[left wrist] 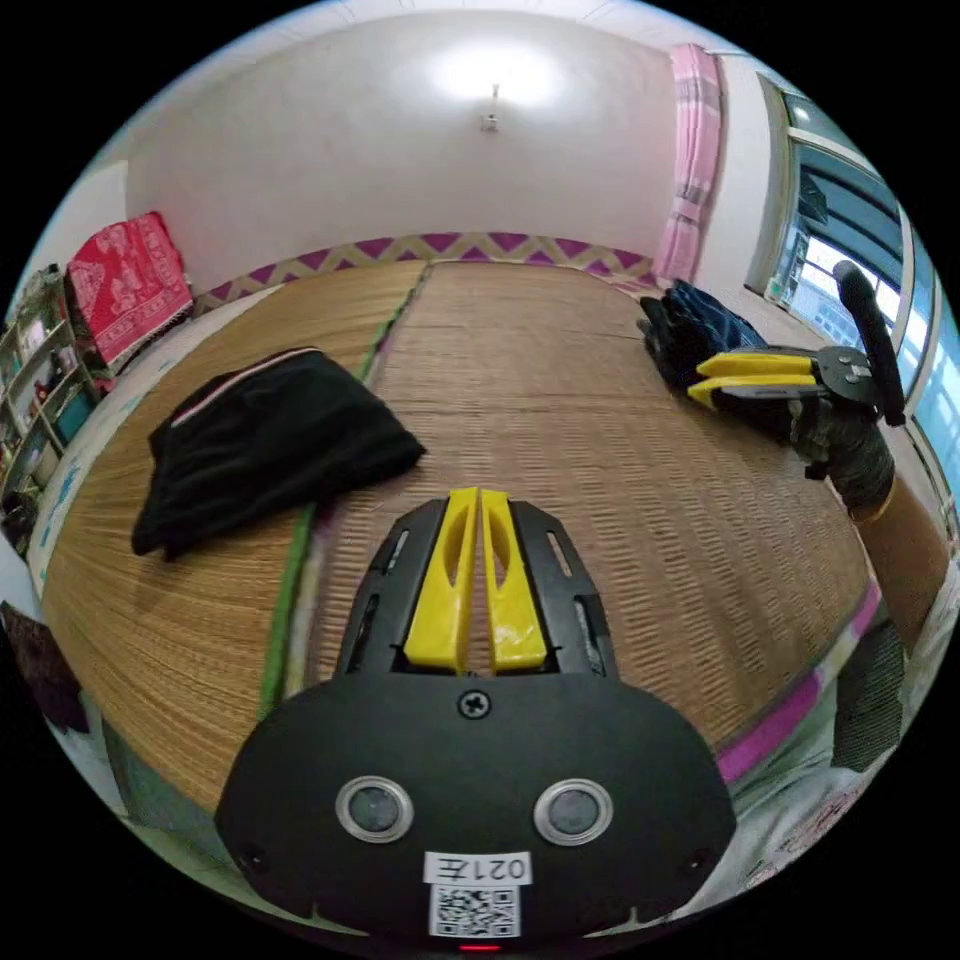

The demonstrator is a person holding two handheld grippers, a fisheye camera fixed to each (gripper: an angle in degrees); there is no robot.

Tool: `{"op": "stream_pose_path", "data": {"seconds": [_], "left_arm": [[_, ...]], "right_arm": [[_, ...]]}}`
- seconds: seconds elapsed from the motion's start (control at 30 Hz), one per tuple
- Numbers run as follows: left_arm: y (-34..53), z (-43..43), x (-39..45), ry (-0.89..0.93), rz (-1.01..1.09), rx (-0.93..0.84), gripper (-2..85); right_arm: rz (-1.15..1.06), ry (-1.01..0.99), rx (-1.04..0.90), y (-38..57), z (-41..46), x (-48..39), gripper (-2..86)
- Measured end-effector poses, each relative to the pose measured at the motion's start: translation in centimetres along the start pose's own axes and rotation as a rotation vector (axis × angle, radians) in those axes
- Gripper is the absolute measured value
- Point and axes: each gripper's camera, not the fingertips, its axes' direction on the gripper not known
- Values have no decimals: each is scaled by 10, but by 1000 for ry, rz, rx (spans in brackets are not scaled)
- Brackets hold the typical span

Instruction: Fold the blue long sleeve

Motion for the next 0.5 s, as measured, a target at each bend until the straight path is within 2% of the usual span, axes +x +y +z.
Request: {"op": "stream_pose_path", "data": {"seconds": [0.2, 0.33, 0.43, 0.5], "left_arm": [[13, 20, 65, 112, 12, -47, -9], [21, 24, 90, 141, 18, -59, -9], [27, 26, 101, 140, 31, -68, -9], [31, 28, 104, 153, 36, -79, -9]], "right_arm": [[19, 268, -10, 48, 0, 81, 157], [27, 289, -56, 55, 24, 110, 164], [-38, 382, -65, 58, 45, 102, 152], [-33, 468, -71, 58, 53, 99, 91]]}}
